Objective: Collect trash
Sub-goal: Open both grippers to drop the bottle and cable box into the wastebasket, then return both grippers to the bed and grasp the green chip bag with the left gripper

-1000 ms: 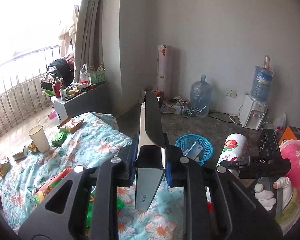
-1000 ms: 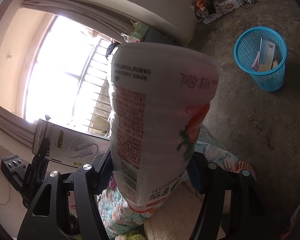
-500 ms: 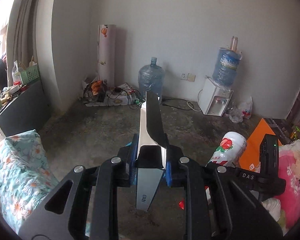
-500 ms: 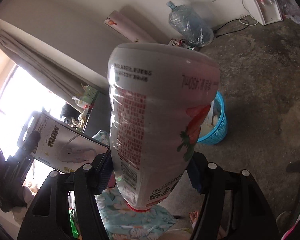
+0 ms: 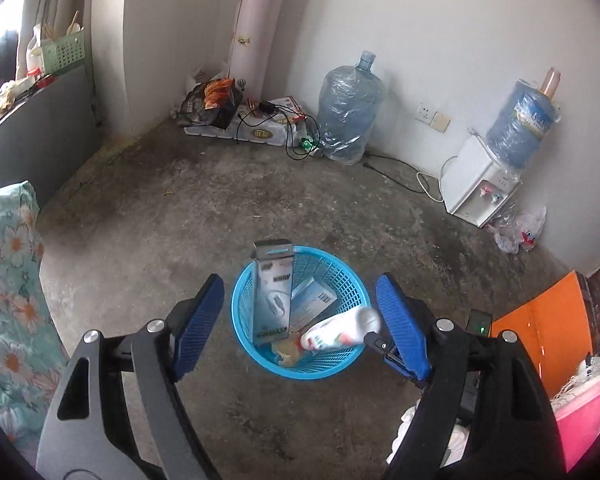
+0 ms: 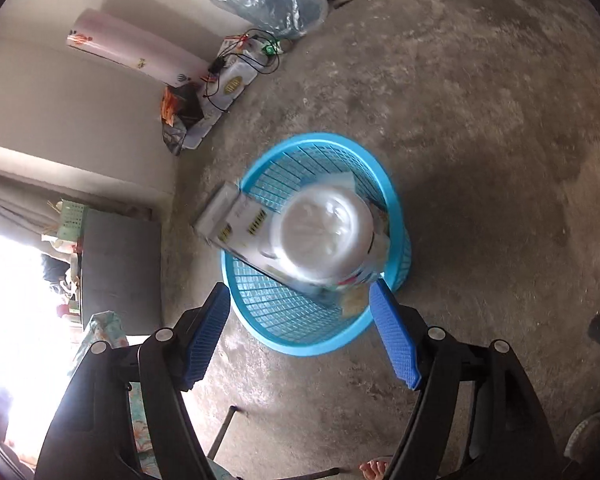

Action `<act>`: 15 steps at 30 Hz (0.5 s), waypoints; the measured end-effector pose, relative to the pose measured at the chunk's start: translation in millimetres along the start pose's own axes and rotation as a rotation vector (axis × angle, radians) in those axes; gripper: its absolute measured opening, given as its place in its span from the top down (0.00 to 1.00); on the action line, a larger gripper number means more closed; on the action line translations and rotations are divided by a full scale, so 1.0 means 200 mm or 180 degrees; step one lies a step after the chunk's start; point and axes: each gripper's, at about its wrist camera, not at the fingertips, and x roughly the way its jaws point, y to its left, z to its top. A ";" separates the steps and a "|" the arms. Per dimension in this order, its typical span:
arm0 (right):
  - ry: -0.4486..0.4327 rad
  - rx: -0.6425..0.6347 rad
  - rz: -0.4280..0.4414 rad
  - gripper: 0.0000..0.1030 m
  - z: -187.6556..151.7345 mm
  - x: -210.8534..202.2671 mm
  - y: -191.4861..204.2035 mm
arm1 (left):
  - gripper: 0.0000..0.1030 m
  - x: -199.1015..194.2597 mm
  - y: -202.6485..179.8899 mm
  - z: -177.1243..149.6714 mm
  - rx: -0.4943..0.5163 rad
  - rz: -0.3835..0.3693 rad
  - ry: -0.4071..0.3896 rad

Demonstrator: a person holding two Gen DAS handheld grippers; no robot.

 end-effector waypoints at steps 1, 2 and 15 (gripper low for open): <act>0.0003 -0.0011 0.0026 0.31 -0.02 -0.01 -0.03 | 0.28 -0.02 0.02 -0.01 -0.0013 0.0016 -0.0002; 0.0002 -0.0019 0.0048 0.31 -0.04 -0.04 -0.05 | 0.28 -0.06 0.05 -0.02 -0.0026 0.0016 -0.0023; -0.0513 -0.0883 0.0268 0.31 -0.33 -0.68 0.18 | 0.21 -1.06 0.02 -0.23 0.0157 -0.0180 -0.0599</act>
